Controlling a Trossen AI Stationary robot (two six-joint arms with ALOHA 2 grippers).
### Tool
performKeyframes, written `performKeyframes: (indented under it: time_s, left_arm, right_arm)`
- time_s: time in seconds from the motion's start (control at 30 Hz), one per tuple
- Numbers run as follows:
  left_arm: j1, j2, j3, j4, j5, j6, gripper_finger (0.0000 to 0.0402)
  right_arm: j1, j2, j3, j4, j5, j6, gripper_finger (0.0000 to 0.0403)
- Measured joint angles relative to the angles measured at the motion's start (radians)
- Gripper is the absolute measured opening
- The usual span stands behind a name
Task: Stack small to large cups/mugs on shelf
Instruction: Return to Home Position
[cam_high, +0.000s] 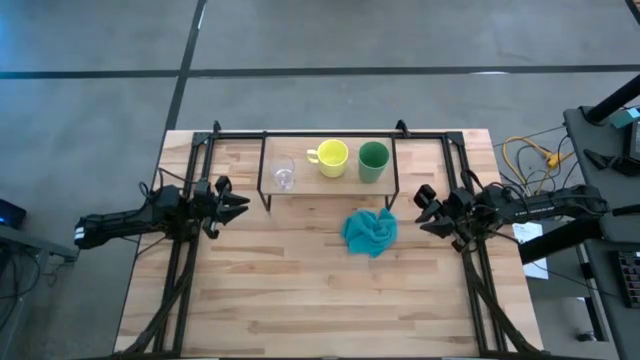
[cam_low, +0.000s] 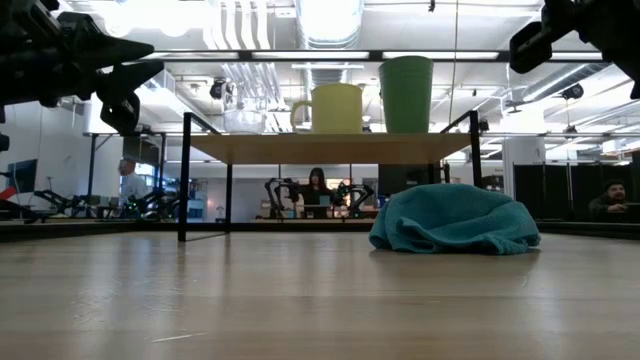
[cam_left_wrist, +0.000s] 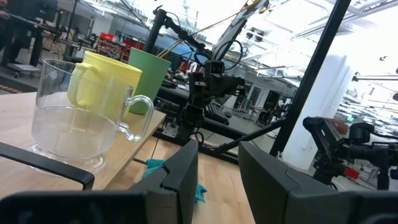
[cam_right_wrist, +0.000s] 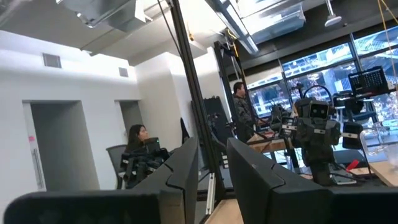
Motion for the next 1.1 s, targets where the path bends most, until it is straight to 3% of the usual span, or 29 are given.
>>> performKeyframes:
  time_s: [1.1]
  left_arm:
    - [0.0,0.0,0.0,0.0,0.0,0.0,0.0102]
  right_arm:
    - [0.0,0.0,0.0,0.0,0.0,0.0,0.0082]
